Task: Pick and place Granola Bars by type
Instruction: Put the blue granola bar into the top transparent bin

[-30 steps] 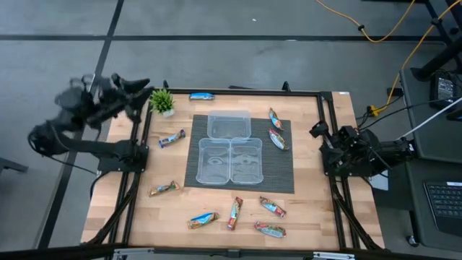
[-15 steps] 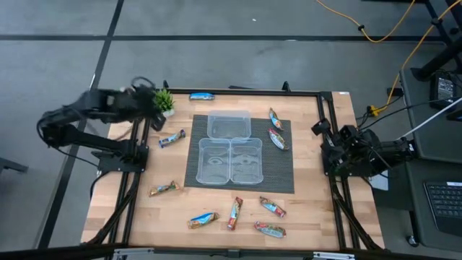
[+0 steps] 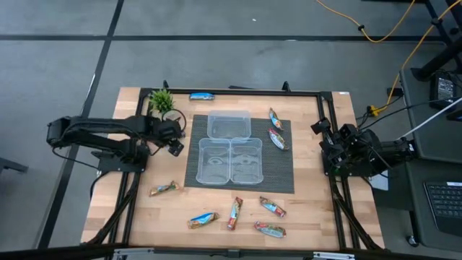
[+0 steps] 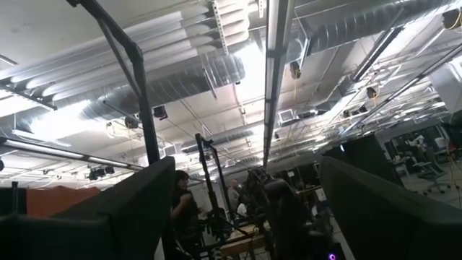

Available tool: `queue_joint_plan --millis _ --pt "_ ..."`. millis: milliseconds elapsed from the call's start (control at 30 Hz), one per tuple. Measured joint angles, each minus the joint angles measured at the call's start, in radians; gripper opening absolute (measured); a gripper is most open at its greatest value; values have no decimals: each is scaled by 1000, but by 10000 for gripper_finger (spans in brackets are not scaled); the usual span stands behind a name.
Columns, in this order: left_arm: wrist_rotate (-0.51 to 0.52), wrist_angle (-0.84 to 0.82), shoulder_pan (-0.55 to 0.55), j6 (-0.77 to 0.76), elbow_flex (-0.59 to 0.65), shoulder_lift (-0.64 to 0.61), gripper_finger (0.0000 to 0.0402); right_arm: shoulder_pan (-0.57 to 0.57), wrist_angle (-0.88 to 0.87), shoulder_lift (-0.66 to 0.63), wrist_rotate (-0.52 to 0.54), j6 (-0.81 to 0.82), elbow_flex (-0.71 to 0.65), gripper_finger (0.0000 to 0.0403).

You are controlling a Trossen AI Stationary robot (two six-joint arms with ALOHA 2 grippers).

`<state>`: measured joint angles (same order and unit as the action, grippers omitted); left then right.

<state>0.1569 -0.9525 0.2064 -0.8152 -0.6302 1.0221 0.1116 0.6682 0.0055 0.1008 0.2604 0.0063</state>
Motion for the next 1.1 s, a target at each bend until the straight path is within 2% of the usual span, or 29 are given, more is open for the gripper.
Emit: queue_joint_plan --millis 167,367,633,800,933,1100 --pt "78 7 35 27 20 57 290 0 -6 0 38 31 0 344" --pt "86 91 92 106 20 130 290 0 -8 0 40 23 0 344" --pt "96 177 168 196 20 297 289 0 -9 0 40 22 0 344" --pt "60 228 189 238 15 385 282 0 -9 0 40 24 0 344" --pt "18 248 198 221 16 398 243 0 -9 0 39 24 0 344" --pt "-20 258 197 191 17 391 146 0 -9 0 39 23 0 344"
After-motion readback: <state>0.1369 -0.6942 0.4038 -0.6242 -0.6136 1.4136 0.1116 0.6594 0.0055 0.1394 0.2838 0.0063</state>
